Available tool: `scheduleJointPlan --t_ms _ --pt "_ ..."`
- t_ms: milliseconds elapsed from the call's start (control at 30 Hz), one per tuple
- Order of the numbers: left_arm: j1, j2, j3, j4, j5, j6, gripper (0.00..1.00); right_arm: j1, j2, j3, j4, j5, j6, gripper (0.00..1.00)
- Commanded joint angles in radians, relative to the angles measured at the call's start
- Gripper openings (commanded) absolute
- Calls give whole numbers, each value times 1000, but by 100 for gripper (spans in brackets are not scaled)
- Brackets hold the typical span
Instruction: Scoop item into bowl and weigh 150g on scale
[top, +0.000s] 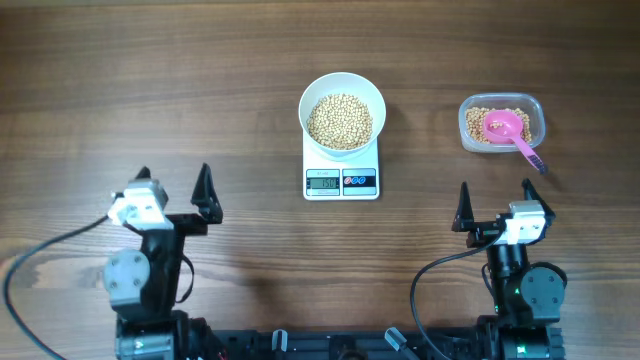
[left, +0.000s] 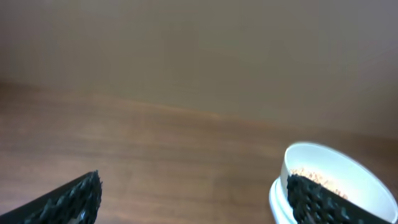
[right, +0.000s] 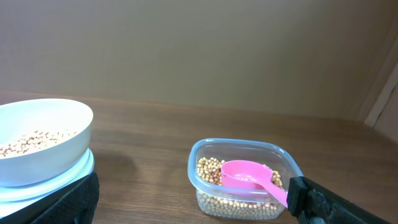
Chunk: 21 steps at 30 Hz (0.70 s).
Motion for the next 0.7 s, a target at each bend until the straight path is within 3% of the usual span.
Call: scheduleJointPlan --t_ms 0,233,367,567,667 --pt "9 -126 -109 39 30 23 100 -4 -12 -3 3 -5 9 100" --pt "10 -306 -202 40 -18 -3 100 -4 -12 -3 3 -5 9 100" --pt "9 -306 -237 77 -21 -33 100 -4 -12 -3 3 -5 9 100" --pt "3 -306 -237 -66 13 -33 100 -4 -12 -3 3 -5 8 100" --pt "2 -306 -237 -67 0 -13 100 -4 -12 -3 3 -5 9 100"
